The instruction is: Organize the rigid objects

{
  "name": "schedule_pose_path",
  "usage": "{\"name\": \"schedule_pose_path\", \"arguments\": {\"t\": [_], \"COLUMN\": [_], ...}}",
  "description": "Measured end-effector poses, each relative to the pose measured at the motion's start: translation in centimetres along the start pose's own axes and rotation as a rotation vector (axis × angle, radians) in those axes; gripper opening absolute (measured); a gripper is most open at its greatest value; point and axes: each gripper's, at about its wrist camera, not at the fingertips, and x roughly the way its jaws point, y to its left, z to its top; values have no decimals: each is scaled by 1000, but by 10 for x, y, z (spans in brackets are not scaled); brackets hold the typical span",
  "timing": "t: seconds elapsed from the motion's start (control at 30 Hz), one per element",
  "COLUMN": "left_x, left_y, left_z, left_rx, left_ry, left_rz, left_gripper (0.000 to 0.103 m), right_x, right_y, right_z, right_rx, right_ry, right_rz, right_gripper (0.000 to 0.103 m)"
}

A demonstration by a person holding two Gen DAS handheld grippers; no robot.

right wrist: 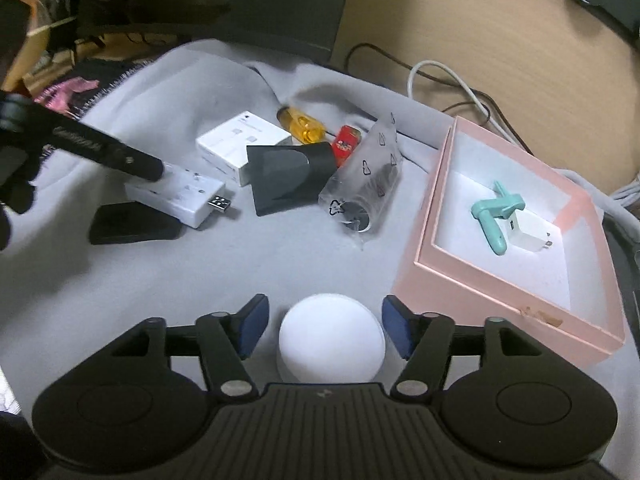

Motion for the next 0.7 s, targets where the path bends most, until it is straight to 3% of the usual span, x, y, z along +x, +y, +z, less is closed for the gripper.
{"name": "schedule_pose_path", "arguments": {"t": [0.2, 0.33, 0.53, 0.7], "left_x": [3, 6, 5, 4], "left_y": [1, -1, -39, -79], "left_z": [-1, -1, -14, -36], "left_rx": [-76, -110, 0, 180], "left_ry": [-44, -20, 9, 34], "left_rz": [63, 24, -39, -46], "left_gripper": [27, 29, 30, 31], "right_x": [-26, -37, -45, -45], "right_y": [-18, -37, -70, -78], "right_z": [-18, -28, -41, -52], "right_rx": [45, 109, 242, 265], "right_ry": [-59, -80, -69, -49], "right_rz": [21, -41, -89, -140], "right_gripper": [70, 70, 70, 70]}}
